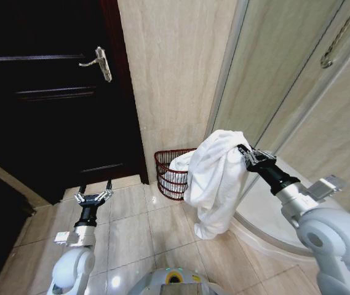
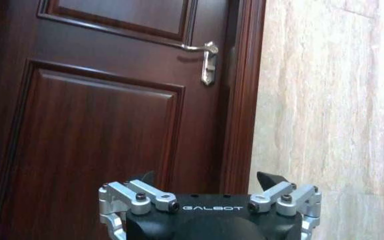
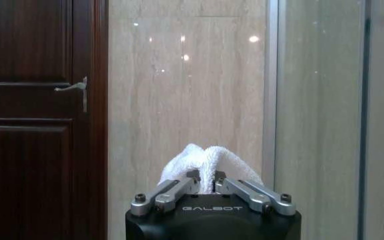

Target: Discard the used towel into the hamper.

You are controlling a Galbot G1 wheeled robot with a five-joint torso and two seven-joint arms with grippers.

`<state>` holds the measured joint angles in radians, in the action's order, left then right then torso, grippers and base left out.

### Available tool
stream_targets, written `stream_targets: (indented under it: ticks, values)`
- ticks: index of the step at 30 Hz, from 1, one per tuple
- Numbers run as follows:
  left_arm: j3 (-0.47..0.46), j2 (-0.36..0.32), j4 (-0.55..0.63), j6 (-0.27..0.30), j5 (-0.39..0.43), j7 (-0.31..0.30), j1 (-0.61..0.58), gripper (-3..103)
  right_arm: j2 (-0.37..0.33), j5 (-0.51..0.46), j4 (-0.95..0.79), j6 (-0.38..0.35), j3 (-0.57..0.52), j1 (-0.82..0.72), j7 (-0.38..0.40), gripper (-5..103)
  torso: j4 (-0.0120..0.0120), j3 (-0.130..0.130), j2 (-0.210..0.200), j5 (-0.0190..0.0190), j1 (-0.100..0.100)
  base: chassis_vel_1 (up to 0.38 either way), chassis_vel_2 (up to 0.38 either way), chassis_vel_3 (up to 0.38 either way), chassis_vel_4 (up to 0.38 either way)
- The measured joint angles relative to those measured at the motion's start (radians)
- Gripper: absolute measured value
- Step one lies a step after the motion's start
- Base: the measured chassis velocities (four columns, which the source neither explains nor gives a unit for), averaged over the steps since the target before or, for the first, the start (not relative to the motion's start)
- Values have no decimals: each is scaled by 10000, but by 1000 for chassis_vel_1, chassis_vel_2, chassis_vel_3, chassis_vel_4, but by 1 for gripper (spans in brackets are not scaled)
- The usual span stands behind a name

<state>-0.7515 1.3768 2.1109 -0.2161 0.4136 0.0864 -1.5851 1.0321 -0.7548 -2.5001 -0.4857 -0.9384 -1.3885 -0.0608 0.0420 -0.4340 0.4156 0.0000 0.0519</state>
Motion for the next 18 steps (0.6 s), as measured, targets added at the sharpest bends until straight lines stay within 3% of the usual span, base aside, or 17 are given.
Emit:
stream_targets:
  ticks: [18]
  values:
    - [-350,238,349,-163,2,-26,-451,100,-662,-1140,-1,-83,148,1047,568,7,1,-429,744,2,314,0,0,0,0]
